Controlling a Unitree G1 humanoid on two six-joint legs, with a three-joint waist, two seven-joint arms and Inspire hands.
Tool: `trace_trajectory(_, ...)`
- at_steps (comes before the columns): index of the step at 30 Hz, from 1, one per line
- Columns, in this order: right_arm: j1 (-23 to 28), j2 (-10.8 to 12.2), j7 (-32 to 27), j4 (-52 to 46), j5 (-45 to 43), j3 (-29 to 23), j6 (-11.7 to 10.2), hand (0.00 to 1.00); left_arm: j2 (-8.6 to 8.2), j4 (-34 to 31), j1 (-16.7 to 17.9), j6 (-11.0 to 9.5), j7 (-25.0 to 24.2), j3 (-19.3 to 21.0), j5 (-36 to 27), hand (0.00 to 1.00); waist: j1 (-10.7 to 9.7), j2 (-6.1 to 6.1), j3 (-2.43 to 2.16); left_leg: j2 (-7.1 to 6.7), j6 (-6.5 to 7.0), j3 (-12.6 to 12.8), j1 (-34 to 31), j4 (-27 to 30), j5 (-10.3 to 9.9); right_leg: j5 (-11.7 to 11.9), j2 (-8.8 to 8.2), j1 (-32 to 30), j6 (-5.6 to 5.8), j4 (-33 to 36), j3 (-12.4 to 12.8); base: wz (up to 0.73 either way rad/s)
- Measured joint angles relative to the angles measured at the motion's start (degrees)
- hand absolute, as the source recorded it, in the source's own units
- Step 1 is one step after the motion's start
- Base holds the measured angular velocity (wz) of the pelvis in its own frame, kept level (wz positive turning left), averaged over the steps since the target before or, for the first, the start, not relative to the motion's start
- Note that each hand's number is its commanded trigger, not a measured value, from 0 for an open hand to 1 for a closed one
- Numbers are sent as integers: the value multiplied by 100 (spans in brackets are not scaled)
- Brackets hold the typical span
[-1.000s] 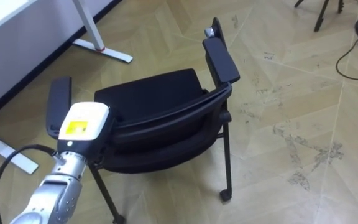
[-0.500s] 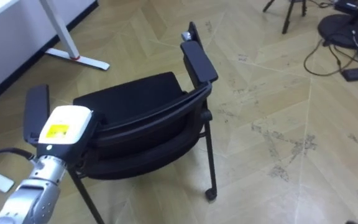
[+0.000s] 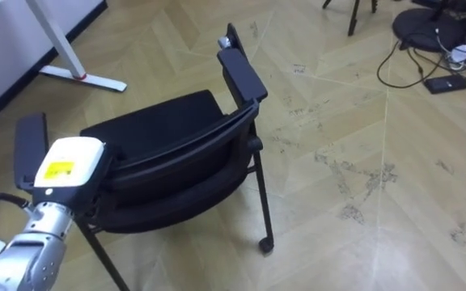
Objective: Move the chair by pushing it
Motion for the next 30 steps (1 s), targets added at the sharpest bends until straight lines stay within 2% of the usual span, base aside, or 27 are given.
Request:
trace_trajectory(6, -611, -299, 428, -198, -709, 724, 131, 0, -60, -78, -155, 23, -245, -9, 47, 100, 264, -31, 20, 18, 0, 15, -5, -2, 0, 4, 19, -30, -6, 5, 24, -2)
trace_trajectory(9, -632, -305, 591, -340, -1006, 948, 183, 0, -112, -159, -161, 20, -246, -20, 123, 100, 349, -46, 27, 17, -1, 8, -5, -17, 0, 4, 18, -39, -6, 3, 16, -1)
trace_trajectory(11, -707, -322, 766, -371, -1084, 1256, 201, 0, -154, -219, -192, 43, -245, -85, 203, 100, 506, -68, 40, 18, -1, 4, 45, -50, 0, 4, 22, -21, -6, 2, 17, -7)
trace_trajectory(16, -919, -327, 1356, -375, -1422, 2038, 283, 0, -170, -371, -320, 99, -350, -244, 208, 100, 631, -125, 73, 16, -1, -58, 11, -58, 0, 4, 9, -6, -6, -19, -119, 7)
trace_trajectory(20, -979, -336, 1829, -366, -1930, 2537, 312, 0, -211, -375, -447, 73, -389, -409, 248, 100, 825, -133, 71, 8, -1, -167, 42, -68, 1, 4, 7, 80, -6, -99, -174, 8)
trace_trajectory(24, -1015, -380, 2126, -336, -2069, 2770, 341, 0, -238, -455, -453, 55, -465, -484, 251, 100, 948, -135, 71, 11, -2, -208, 101, -117, 1, 4, 11, 132, -6, -116, -253, 4)
trace_trajectory(26, -1158, -403, 2287, -331, -2329, 2871, 439, 0, -239, -512, -456, 53, -479, -526, 305, 100, 993, -135, 71, 7, -2, -224, 125, -162, 2, 4, 12, 131, -6, -115, -278, 0)
trace_trajectory(30, -1483, -462, 2599, -327, -2795, 3063, 440, 0, -252, -543, -457, 56, -475, -611, 325, 100, 1079, -175, 75, -3, -3, -338, 238, -190, 2, 4, 11, 237, -6, -111, -336, 0)
